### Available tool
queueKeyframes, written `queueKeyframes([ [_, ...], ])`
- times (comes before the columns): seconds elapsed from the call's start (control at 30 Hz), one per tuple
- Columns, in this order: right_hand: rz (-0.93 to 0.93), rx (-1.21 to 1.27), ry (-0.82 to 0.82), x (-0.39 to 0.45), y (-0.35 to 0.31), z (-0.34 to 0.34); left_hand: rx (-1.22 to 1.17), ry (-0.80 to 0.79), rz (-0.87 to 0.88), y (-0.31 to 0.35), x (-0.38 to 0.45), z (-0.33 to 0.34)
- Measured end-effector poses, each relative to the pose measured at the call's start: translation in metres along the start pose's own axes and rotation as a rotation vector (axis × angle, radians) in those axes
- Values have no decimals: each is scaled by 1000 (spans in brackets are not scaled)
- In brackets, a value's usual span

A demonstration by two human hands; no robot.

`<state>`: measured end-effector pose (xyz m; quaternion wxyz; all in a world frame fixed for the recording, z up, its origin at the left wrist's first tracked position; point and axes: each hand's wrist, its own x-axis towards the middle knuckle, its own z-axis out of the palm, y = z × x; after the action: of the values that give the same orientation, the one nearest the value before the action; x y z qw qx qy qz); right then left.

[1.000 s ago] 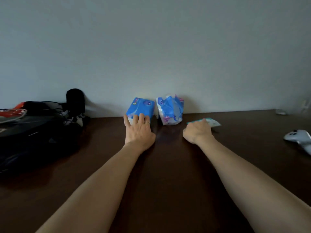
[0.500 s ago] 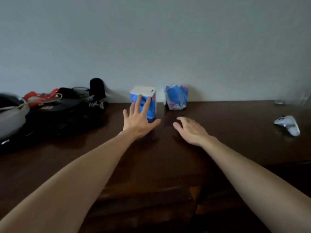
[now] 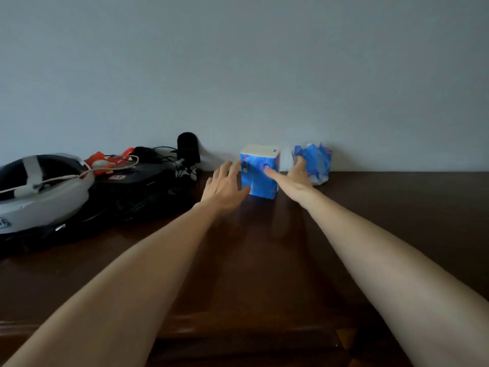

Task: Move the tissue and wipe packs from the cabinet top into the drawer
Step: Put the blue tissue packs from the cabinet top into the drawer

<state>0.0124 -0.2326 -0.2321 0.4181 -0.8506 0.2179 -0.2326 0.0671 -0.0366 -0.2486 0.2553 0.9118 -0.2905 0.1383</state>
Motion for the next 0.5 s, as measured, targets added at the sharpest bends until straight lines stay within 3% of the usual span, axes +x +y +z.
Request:
queueKeyframes([
  [0.1, 23, 222, -106, 24, 6, 24, -85, -49, -81, -19, -7, 34],
  [0.23, -86, 184, -239, 29, 26, 46, -375, 11, -94, -29, 0, 38],
  [0.37, -79, 328, -772, 15, 24, 19, -940, 52, -181, -26, -4, 25],
  [0.43, -69, 256, -740, 6, 19, 2, -1025, 100, -274, -15, -4, 21],
  [0.5, -89, 192, -413, 3, 17, -13, -937, 124, -354, -2, -1, 17],
])
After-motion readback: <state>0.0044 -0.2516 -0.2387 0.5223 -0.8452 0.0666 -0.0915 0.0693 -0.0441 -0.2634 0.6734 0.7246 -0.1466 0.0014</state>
